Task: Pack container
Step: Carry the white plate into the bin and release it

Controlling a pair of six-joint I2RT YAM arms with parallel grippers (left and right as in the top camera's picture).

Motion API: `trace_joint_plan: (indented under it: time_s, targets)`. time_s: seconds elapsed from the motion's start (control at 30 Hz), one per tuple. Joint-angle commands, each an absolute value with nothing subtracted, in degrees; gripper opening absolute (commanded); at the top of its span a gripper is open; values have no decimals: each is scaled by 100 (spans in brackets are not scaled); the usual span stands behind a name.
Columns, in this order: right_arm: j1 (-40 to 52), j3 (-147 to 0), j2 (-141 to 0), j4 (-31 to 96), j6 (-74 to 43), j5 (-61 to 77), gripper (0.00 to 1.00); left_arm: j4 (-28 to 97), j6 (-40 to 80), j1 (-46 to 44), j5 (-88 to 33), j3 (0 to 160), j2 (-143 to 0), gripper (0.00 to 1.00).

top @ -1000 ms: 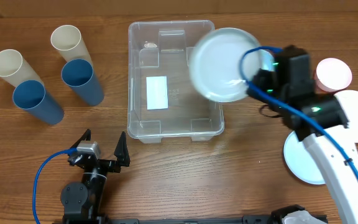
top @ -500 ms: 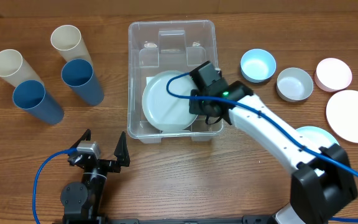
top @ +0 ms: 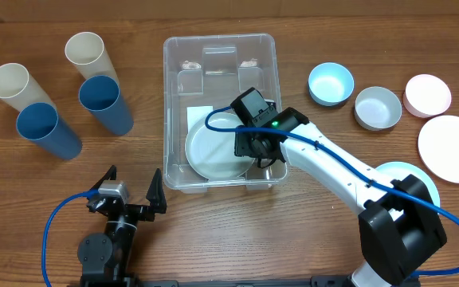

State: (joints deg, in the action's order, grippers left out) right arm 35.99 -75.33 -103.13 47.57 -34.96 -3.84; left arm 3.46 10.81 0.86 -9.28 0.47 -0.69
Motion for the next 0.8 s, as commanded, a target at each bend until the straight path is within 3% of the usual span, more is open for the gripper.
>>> trace_joint_plan:
  time_s: [0.0,0.23,0.37,0.5,0.63,0.77]
  targets:
    - [3555,-8038,-10294,4893,-3247,-464,62,355,1162,115,-1004,30,-25,100]
    - [3328,-10770,-10287,7244,-3308,-534,70,353,1162,115,-1004,30,-25,100]
    - [2412,-11802,-10060,8853,-3667,-902,71,353,1162,115,-1004,30,-25,100]
    - [1063,-11863,-9214,9706,-3734,-899,72,355,1162,115,-1002,30,-25,100]
    - [-447,-11594,-8300,9706,-3664,-679,78,355,1162,115,-1002,30,-25,100]
    - [-2032,-10344,-7612,9699,-3634,-681,79,355,1162,115,-1002,30,-25,100]
